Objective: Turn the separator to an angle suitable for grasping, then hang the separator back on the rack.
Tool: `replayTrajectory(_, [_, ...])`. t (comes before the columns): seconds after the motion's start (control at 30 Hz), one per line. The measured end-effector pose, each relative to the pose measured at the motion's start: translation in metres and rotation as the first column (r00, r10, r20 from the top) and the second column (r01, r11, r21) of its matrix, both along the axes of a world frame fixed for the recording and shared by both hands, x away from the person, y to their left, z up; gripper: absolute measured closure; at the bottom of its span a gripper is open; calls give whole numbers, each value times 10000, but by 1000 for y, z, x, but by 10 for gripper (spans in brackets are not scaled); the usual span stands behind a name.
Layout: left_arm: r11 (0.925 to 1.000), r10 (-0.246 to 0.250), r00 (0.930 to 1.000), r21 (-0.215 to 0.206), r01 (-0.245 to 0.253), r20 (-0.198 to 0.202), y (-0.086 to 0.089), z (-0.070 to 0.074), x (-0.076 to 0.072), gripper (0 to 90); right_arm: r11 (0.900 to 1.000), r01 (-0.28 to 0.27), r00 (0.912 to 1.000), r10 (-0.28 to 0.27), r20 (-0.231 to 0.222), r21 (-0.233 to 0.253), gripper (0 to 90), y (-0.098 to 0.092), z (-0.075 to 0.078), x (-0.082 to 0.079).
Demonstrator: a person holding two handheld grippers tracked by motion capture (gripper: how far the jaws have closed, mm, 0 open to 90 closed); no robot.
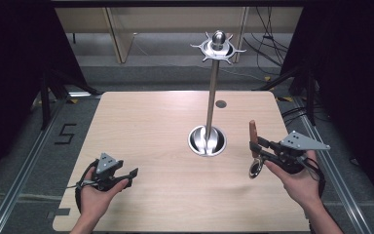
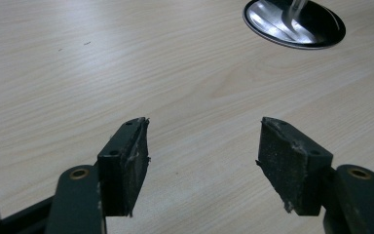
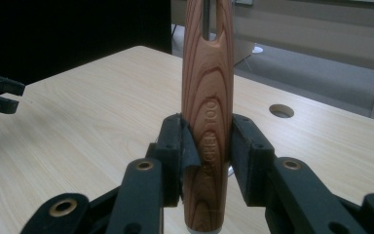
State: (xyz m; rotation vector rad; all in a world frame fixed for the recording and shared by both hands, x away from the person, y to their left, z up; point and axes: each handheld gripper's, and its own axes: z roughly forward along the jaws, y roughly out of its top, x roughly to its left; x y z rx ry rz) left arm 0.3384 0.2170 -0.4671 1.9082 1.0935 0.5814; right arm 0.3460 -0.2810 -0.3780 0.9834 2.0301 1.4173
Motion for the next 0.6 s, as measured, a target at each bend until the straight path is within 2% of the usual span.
replayTrajectory(0.03, [10000, 0, 10000, 0, 0, 0, 0, 0, 0, 347, 10000, 9, 9999, -8, 113, -94, 686, 0, 1, 0])
replayTrajectory(0.07, [9996, -82, 9999, 277, 84, -73, 2, 2, -1, 347, 10000, -24, 9996, 25, 284, -45, 686, 0, 2, 1])
replayTrajectory(0.1, [9992, -199, 9998, 345, 200, -37, 3, 2, 0, 347, 9999, 99, 9998, -100, 168, 100, 686, 1, 3, -1])
replayTrajectory(0.13, [10000, -17, 10000, -14, 17, 5, 0, 1, -1, 347, 9999, -6, 9998, 4, 178, 116, 686, 1, 4, -1])
replayTrajectory(0.17, [9999, -21, 10000, 117, 21, 6, 1, 2, -1, 347, 10000, -44, 9995, 44, 326, 17, 686, 1, 5, -1])
replayTrajectory(0.27, [9998, -103, 9999, 151, 101, 117, 2, 2, 0, 347, 9997, 29, 9997, -35, 253, 224, 686, 2, 8, -2])
replayTrajectory(0.3, [10000, 66, 10000, -62, -65, 36, 1, 1, -1, 347, 9997, 2, 9994, -11, 340, 253, 686, 3, 8, -2])
replayTrajectory(0.4, [10000, 26, 10000, 5, -26, 22, 1, 2, -2, 347, 9992, 60, 9996, -70, 279, 383, 686, 4, 11, -3])
replayTrajectory(0.5, [10000, 80, 10000, -35, -80, 34, 0, 2, -2, 347, 9990, -144, 9989, 126, 450, 415, 686, 4, 14, -3])
replayTrajectory(0.53, [10000, 80, 10000, -35, -80, 34, 0, 2, -2, 347, 9990, -144, 9989, 126, 450, 415, 686, 4, 14, -3])
replayTrajectory(0.57, [10000, 66, 10000, -28, -66, 46, 0, 2, -2, 347, 9976, 20, 10000, -25, 77, 696, 686, 6, 17, -6])
replayTrajectory(0.6, [10000, 50, 10000, -20, -50, 37, 0, 2, -2, 347, 9976, 20, 10000, -25, 77, 696, 686, 6, 17, -6])
